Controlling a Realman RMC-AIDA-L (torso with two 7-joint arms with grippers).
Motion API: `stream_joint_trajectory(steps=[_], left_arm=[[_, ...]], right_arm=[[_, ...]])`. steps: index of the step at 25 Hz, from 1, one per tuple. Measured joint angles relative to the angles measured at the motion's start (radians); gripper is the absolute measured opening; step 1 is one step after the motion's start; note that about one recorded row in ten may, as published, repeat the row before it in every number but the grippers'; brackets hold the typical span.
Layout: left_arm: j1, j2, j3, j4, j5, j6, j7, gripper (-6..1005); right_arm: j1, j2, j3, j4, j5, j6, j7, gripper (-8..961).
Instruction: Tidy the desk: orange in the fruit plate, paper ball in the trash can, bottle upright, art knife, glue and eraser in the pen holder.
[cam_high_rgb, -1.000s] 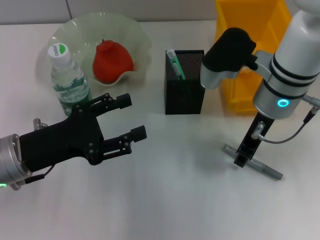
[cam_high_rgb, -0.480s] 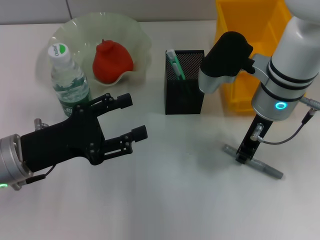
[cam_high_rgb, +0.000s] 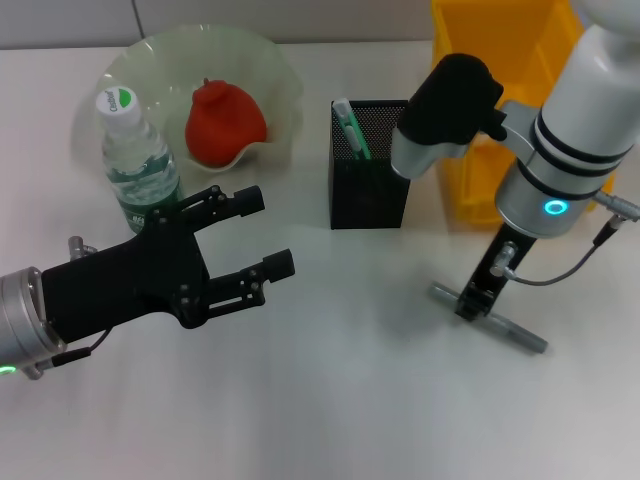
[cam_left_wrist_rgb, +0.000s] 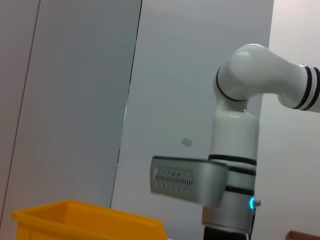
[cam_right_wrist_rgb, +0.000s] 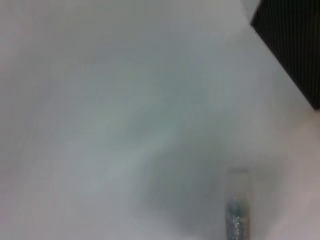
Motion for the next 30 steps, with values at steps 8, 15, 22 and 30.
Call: stream_joint_trajectory(steps=[8, 15, 22, 30], left_arm=[[-0.001, 0.000, 0.000, 0.000, 0.000, 0.000, 0.000, 782], [-0.002, -0.001, 0.000, 0.000, 0.000, -0.002, 0.000, 782], [-0.006, -0.003, 0.000, 0.000, 0.000, -0.007, 0.000, 783], [-0.011, -0.004, 0.000, 0.000, 0.000, -0.010, 0.000, 783]], right_arm=[[-0.267, -0.005, 0.119, -0.444, 0.201, 0.001, -0.100, 143], [-0.431, -0.005, 0.330, -0.429, 0.648, 0.067, -0.398, 138], [-0.470, -0.008, 0.509, 0.017, 1.130, 0.060, -0.942, 136], [-0.426, -0.006, 0.547, 0.321, 1.285, 0.077, -1.369, 133]])
